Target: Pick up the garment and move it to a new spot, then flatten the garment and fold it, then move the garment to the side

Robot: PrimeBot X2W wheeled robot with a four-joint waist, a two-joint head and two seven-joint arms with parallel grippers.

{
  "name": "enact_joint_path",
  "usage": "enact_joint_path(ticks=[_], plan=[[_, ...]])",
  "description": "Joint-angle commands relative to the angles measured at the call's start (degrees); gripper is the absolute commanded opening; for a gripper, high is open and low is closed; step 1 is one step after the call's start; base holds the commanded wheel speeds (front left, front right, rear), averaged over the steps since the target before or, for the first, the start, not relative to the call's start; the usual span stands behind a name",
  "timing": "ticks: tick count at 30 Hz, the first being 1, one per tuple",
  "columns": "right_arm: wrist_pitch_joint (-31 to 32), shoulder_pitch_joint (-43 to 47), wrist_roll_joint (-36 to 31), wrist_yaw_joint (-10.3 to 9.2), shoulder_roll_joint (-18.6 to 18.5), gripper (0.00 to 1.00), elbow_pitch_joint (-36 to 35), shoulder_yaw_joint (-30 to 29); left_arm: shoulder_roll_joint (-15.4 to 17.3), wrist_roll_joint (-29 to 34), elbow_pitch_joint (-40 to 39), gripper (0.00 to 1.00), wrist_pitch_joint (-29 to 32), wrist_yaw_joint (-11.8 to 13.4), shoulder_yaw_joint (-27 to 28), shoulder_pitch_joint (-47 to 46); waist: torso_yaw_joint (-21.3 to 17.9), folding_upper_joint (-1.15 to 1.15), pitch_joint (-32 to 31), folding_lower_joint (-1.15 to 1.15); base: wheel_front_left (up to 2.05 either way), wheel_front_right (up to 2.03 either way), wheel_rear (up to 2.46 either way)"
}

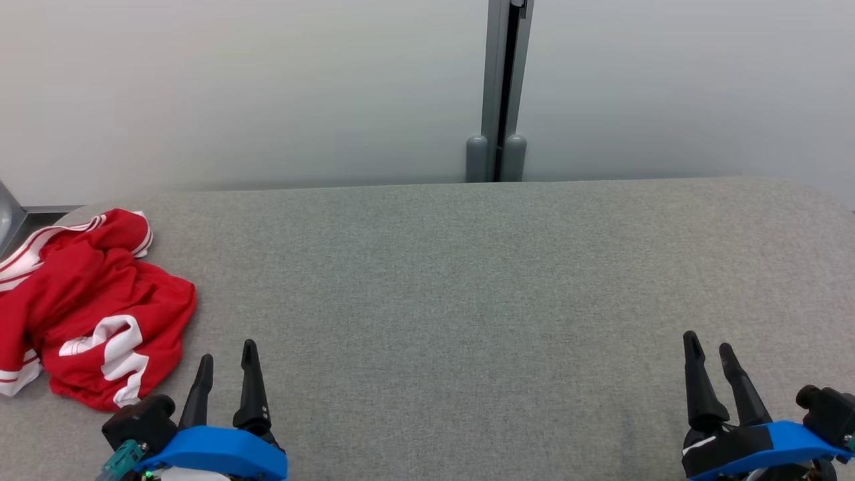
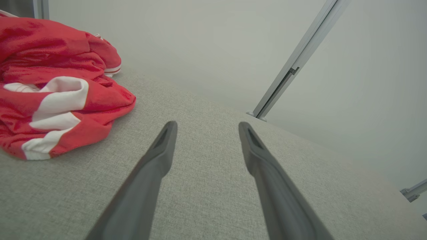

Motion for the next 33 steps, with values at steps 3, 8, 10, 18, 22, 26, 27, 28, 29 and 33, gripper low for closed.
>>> enact_joint_path(ticks=[3, 8, 10, 18, 22, 26, 27, 28, 29, 33], plan=[[-0.6, 0.13, -3.22, 0.11, -0.5, 1.0, -0.29, 0.22, 0.83, 2.58, -0.07, 1.0, -0.85, 0.54, -0.75, 0.11, 0.03, 0.0, -0.06, 0.0, 0.0, 0.0, 0.0], [-0.81, 0.33, -5.76, 0.12, -0.53, 1.0, -0.14, -0.03, 1.12, 4.44, 0.09, 1.0, -1.25, 1.01, -1.39, 0.29, 0.02, 0.0, -0.16, 0.0, 0.0, 0.0, 0.0], [-0.96, 0.35, -6.96, 0.12, -0.54, 1.0, -0.02, -0.07, 1.24, 5.32, 0.13, 1.0, -1.4, 1.22, -1.69, 0.36, 0.02, 0.0, -0.2, 0.0, 0.0, 0.0, 0.0], [-1.19, 0.44, -11.09, 0.12, -0.58, 1.0, 0.73, 0.07, 1.83, 8.63, 0.29, 1.0, -1.83, 2.0, -2.77, 0.66, -0.05, 0.0, -0.34, 0.0, 0.0, 0.0, 0.0], [-1.66, 0.54, -13.13, 0.13, -0.6, 1.0, 0.82, 0.05, 2.11, 10.39, 0.04, 1.0, -2.28, 2.42, -3.57, 0.77, -0.1, 0.0, -0.35, 0.0, 0.0, 0.0, 0.0], [-2.05, 0.72, -14.93, 0.14, -0.61, 1.0, 1.1, 0.03, 2.46, 11.96, -0.17, 1.0, -2.66, 2.93, -4.06, 1.07, -0.22, 0.0, -0.31, 0.0, 0.0, 0.0, 0.0], [-2.2, 0.75, -15.26, 0.14, -0.61, 1.0, 1.19, 0.09, 2.56, 12.32, -0.16, 1.0, -2.81, 3.02, -4.1, 1.11, -0.25, 0.0, -0.29, 0.0, 0.0, 0.0, 0.0], [-2.3, 0.78, -15.58, 0.14, -0.62, 1.0, 1.32, 0.14, 2.65, 12.69, -0.12, 1.0, -2.89, 3.15, -4.17, 1.16, -0.27, 0.0, -0.28, 0.0, 0.0, 0.0, 0.0], [-2.42, 0.79, -15.97, 0.14, -0.62, 1.0, 1.44, 0.19, 2.78, 13.03, -0.02, 1.0, -2.86, 3.19, -4.23, 1.19, -0.29, 0.0, -0.27, 0.0, 0.0, 0.0, 0.0], [-2.88, 0.77, -17.54, 0.14, -0.63, 1.0, 1.75, 0.2, 3.02, 14.28, 0.25, 1.0, -2.98, 3.63, -4.52, 1.15, -0.31, 0.0, -0.2, 0.0, 0.0, 0.0, 0.0]])
